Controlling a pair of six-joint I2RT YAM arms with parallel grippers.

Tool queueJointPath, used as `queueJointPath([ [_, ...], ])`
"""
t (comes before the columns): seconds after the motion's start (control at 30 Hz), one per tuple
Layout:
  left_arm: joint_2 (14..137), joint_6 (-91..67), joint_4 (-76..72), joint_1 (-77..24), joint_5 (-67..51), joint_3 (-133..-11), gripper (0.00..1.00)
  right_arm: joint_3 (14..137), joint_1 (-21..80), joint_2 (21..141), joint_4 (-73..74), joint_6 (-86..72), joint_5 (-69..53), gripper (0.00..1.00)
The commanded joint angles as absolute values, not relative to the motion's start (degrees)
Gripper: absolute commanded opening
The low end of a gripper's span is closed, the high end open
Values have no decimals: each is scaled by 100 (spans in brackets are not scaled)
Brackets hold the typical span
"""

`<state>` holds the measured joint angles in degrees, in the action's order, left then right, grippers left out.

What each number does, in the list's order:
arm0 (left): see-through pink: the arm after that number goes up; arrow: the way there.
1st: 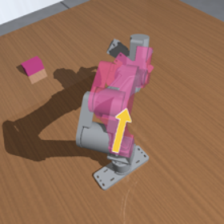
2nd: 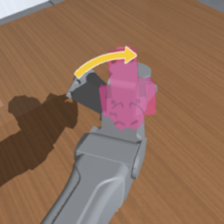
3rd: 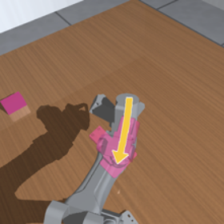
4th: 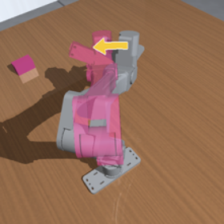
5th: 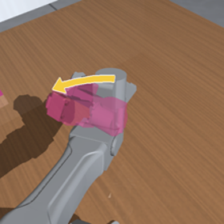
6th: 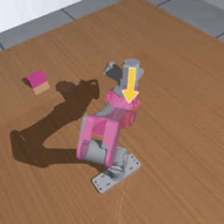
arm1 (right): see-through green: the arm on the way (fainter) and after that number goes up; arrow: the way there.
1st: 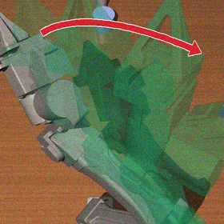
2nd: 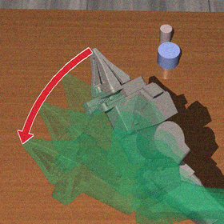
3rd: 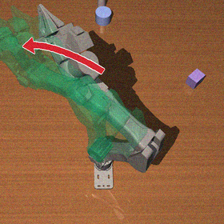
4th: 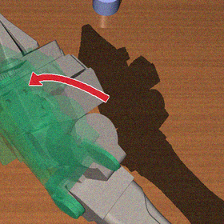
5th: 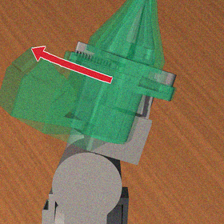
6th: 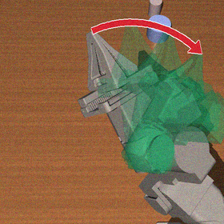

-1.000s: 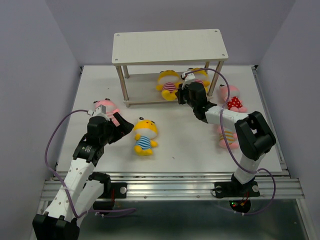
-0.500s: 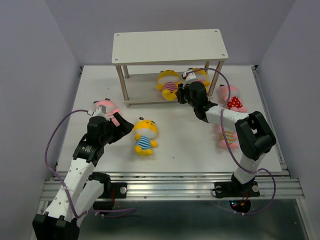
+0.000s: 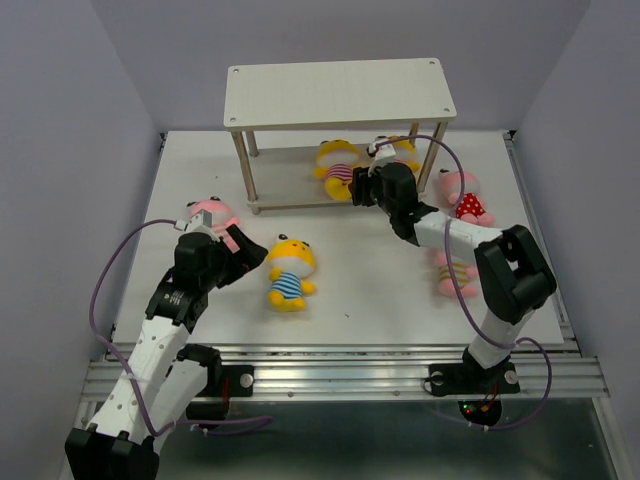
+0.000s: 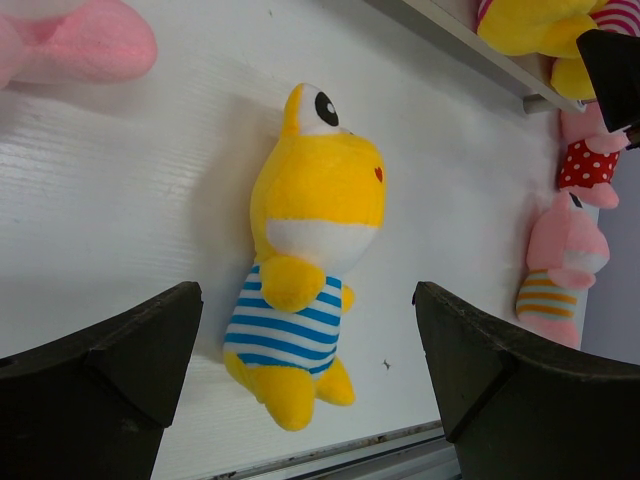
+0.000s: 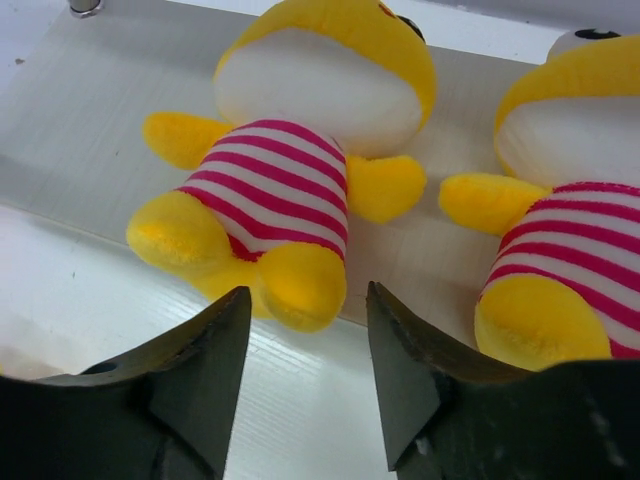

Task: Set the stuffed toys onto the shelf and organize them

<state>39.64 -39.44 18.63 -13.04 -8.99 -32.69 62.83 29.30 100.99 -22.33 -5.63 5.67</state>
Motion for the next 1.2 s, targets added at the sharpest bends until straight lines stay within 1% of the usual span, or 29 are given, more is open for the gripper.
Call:
queueJointPath([
  [0.0, 3867, -3894, 1705, -1310, -905, -3261, 99, 6205, 2900, 9651, -2294, -580, 650, 58],
  [0.03, 3867, -3902, 1714, -1310, -905, -3261, 99, 6179, 2900, 9598, -2268, -580, 616, 62],
  [0.1, 3867, -3920, 1740, -1318, -914, -3261, 99, 6117, 2900, 9432, -2198, -606, 598, 64],
  [0.23, 3850, -3981, 1837, -1310, -940, -3261, 99, 5915, 2900, 9124, -2074, -677, 440, 71],
  [0.27, 3832, -3990, 1907, -1310, -967, -3261, 99, 5819, 2900, 9062, -2013, -729, 405, 76],
  [0.3, 3823, -3999, 1951, -1318, -975, -3269, 99, 5757, 2900, 9001, -1978, -764, 361, 78],
  [0.43, 3762, -4043, 2319, -1318, -976, -3366, 99, 5345, 2953, 8649, -1846, -966, 202, 100],
  [0.53, 3753, -4148, 2749, -1423, -967, -3410, 99, 4975, 3163, 8263, -1688, -1107, 316, 100],
  [0.63, 3744, -4385, 3119, -1985, -520, -3533, 99, 4589, 3445, 7736, -1398, -1344, 500, 100],
  [0.73, 3805, -4833, 3603, -2688, 78, -3700, 99, 4116, 3498, 7024, -1012, -1774, 912, 100],
  [0.87, 4051, -5159, 3682, -3233, 298, -3717, 99, 3772, 3498, 6163, -212, -2214, 1343, 100],
  [1.03, 4639, -5423, 3911, -3831, 825, -4060, 98, 3569, 3498, 5319, 562, -2329, 1730, 100],
  [1.17, 4983, -5397, 4008, -3981, 1099, -4184, 94, 3577, 3498, 4975, 957, -2399, 2030, 100],
])
